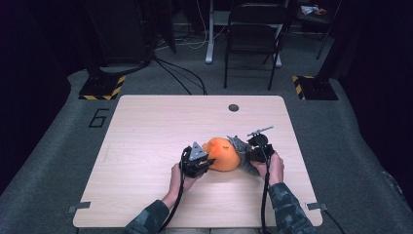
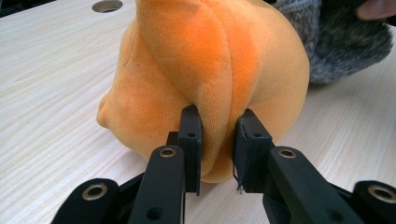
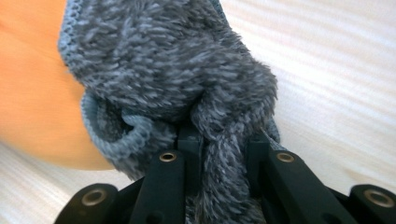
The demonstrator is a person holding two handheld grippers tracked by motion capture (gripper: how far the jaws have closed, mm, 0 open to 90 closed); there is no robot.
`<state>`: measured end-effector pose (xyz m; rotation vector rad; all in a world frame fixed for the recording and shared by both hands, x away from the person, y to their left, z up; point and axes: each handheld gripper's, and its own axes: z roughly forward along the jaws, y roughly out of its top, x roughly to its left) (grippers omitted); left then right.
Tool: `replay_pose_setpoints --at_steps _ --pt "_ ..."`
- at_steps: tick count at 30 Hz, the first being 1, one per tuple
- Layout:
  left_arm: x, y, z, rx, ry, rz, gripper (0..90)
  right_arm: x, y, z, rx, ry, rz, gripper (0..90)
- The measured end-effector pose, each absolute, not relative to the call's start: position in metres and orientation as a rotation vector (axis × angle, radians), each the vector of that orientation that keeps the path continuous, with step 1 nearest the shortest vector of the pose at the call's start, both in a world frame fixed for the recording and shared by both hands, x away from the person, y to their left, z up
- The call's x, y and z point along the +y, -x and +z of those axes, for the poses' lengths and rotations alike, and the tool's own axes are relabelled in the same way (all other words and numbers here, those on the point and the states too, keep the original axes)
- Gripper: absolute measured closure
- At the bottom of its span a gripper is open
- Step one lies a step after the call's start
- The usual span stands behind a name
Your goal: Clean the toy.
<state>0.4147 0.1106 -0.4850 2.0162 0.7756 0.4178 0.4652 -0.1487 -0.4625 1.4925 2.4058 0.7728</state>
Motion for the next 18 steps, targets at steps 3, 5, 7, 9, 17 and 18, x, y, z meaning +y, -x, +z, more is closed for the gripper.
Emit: replay_pose_setpoints --at_steps 3,5,7,9,17,18 --pt "0.111 -0.415 -0.485 0.778 -2.015 0.415 74.7 -0.153 -0.468 -0.472 2.405 -1.52 0.745 75.0" --pt "0.111 -0.415 -0.485 0.783 -2.015 0.413 74.7 -0.155 -0.47 -0.478 2.406 -1.535 0.722 75.0" --pt "0.111 -0.414 -0.485 0.787 -2.011 0.413 74.6 -0.158 -0.471 -0.481 2.407 -1.564 0.709 75.1" --pt "0.113 -0.415 -0.485 0.798 -2.001 0.415 74.5 -0.162 -0.471 -0.474 2.389 -1.54 0.708 75.2" --pt "0.119 -0.419 -0.487 0.821 -1.999 0.428 70.9 -0.14 -0.454 -0.438 2.428 -1.421 0.862 75.2" --pt "0.12 -0.419 -0.487 0.823 -1.996 0.414 68.9 -0.135 -0.455 -0.441 2.429 -1.412 0.838 75.2"
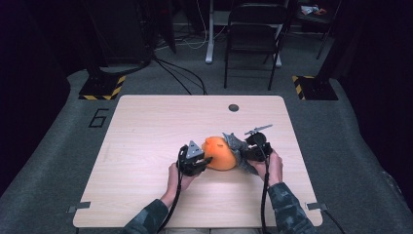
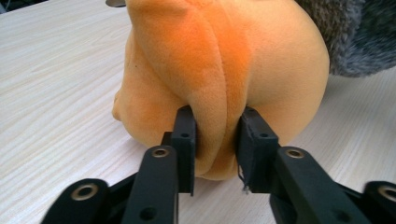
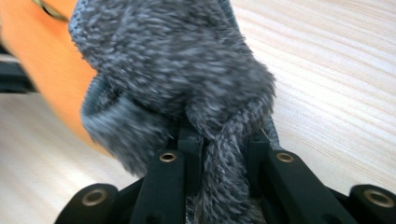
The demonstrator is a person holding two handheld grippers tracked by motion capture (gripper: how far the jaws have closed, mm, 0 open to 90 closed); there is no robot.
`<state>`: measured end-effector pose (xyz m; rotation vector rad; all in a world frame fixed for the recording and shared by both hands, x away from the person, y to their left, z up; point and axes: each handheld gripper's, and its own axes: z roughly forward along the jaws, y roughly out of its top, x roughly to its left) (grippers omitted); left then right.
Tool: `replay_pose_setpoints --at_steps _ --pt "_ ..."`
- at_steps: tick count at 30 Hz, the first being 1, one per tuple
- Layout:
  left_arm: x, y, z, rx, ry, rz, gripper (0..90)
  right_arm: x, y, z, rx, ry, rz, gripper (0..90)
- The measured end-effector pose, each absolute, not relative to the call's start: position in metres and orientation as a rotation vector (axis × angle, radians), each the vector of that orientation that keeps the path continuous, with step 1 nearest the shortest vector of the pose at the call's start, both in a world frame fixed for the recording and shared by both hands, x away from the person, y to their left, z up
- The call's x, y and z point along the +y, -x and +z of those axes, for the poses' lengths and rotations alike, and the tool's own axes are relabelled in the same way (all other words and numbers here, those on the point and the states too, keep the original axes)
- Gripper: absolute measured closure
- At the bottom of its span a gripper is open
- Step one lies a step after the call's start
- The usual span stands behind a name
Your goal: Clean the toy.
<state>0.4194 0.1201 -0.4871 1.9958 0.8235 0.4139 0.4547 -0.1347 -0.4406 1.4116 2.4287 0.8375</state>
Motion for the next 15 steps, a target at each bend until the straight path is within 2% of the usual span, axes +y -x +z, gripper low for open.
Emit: replay_pose_setpoints --at_steps 3,4,5,6,9,11,12,15 --pt "0.121 -0.418 -0.484 0.81 -2.013 0.44 53.5 -0.133 -0.458 -0.444 2.424 -1.414 0.82 75.2" --pt "0.121 -0.415 -0.483 0.801 -2.018 0.457 53.5 -0.133 -0.458 -0.444 2.424 -1.414 0.82 75.2" --pt "0.118 -0.408 -0.481 0.766 -2.051 0.535 45.3 -0.134 -0.458 -0.444 2.421 -1.412 0.813 75.2" --pt "0.116 -0.406 -0.481 0.757 -2.057 0.557 41.4 -0.135 -0.459 -0.444 2.423 -1.413 0.813 75.2" --pt "0.112 -0.408 -0.485 0.755 -2.064 0.561 38.9 -0.134 -0.46 -0.445 2.42 -1.421 0.819 75.3" --pt "0.107 -0.411 -0.491 0.746 -2.059 0.55 43.6 -0.134 -0.46 -0.445 2.421 -1.418 0.804 75.2" --pt "0.104 -0.41 -0.492 0.736 -2.049 0.579 56.0 -0.134 -0.459 -0.446 2.402 -1.421 0.787 75.3" --pt "0.104 -0.41 -0.492 0.747 -2.038 0.575 70.0 -0.136 -0.46 -0.446 2.41 -1.429 0.796 75.3"
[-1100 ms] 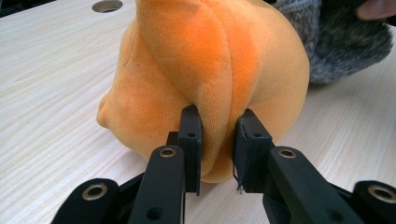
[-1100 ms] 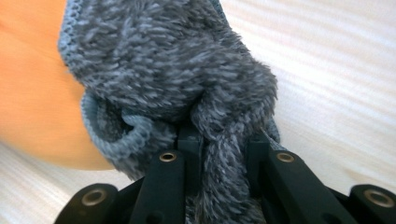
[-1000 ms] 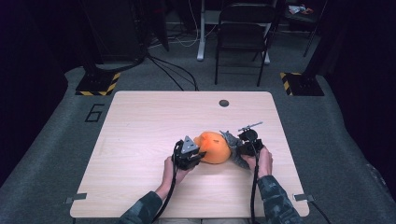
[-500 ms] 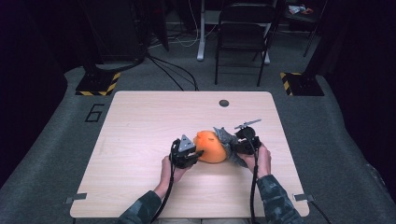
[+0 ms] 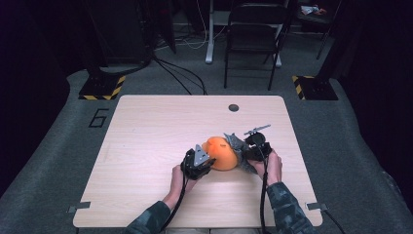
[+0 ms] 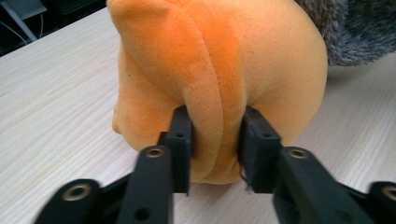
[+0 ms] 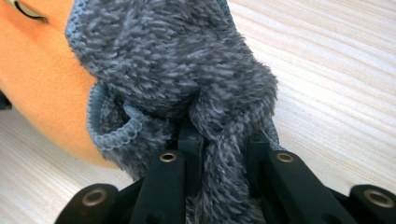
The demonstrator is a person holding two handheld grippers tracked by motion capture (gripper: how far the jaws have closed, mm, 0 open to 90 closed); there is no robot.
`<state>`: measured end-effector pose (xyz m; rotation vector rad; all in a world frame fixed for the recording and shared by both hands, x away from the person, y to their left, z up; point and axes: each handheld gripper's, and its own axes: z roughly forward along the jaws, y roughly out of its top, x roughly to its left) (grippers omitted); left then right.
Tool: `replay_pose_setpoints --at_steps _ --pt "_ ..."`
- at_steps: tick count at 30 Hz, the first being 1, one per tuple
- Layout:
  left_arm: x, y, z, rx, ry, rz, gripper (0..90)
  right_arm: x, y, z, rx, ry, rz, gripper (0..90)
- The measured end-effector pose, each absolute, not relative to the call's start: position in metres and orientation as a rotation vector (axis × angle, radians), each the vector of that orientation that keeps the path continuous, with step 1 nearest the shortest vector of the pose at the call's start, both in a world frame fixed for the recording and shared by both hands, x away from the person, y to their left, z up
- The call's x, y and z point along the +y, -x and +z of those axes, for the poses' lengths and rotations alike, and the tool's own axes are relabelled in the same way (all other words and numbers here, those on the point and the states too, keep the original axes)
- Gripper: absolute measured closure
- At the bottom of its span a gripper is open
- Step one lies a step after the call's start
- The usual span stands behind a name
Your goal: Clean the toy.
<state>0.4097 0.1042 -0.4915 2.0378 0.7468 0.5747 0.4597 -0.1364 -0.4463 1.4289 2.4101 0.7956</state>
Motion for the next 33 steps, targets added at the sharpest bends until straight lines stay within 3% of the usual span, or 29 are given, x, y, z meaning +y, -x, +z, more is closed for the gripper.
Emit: replay_pose_setpoints --at_steps 5,9,15,22,33 --pt "0.108 -0.411 -0.488 0.778 -2.014 0.534 75.4 -0.137 -0.459 -0.44 2.405 -1.41 0.794 75.3" --pt "0.112 -0.408 -0.474 0.809 -1.98 0.458 76.0 -0.136 -0.45 -0.412 2.376 -1.346 0.859 75.3" --pt "0.106 -0.403 -0.471 0.799 -1.986 0.429 75.7 -0.103 -0.431 -0.386 2.399 -1.185 0.935 75.2" --pt "0.106 -0.406 -0.476 0.801 -2.001 0.441 75.0 -0.077 -0.438 -0.4 2.434 -1.135 0.847 75.4" --pt "0.109 -0.41 -0.479 0.792 -2.0 0.436 74.7 -0.114 -0.447 -0.42 2.431 -1.273 0.792 75.5"
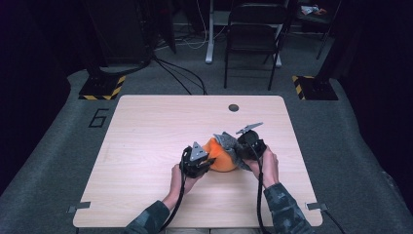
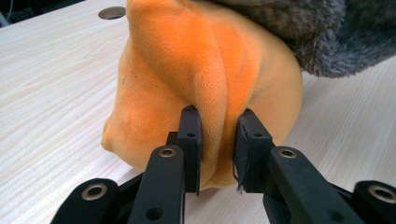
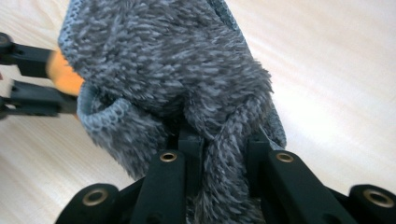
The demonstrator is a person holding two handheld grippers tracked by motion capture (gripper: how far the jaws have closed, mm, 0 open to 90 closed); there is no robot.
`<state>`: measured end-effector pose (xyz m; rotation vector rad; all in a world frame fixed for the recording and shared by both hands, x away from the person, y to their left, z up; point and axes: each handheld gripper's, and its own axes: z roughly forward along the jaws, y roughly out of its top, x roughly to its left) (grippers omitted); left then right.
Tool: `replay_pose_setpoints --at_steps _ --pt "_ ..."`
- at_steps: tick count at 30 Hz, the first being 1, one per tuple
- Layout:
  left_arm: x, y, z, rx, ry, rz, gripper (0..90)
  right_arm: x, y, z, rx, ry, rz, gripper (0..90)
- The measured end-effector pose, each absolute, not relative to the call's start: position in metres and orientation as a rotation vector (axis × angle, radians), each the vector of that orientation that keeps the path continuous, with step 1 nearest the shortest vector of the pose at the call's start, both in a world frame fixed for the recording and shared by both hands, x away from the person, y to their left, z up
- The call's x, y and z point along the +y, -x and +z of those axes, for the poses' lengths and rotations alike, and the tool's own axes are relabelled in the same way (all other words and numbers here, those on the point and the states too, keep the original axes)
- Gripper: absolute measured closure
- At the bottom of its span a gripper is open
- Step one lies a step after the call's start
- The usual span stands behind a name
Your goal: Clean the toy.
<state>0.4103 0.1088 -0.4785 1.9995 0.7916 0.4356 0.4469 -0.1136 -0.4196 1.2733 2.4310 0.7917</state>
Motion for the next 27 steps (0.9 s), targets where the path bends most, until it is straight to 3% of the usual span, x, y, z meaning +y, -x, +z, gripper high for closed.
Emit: replay_pose_setpoints --at_steps 7,18,24,27 --pt "0.11 -0.413 -0.481 0.804 -1.981 0.426 74.5 -0.142 -0.461 -0.452 2.445 -1.469 0.807 75.4" --pt "0.112 -0.416 -0.482 0.814 -1.967 0.403 74.1 -0.153 -0.471 -0.49 2.448 -1.617 0.778 75.0" --pt "0.115 -0.417 -0.482 0.804 -1.975 0.398 73.8 -0.154 -0.472 -0.486 2.46 -1.593 0.728 75.0" --pt "0.117 -0.419 -0.482 0.822 -1.959 0.396 73.5 -0.159 -0.466 -0.462 2.401 -1.539 0.72 75.0"
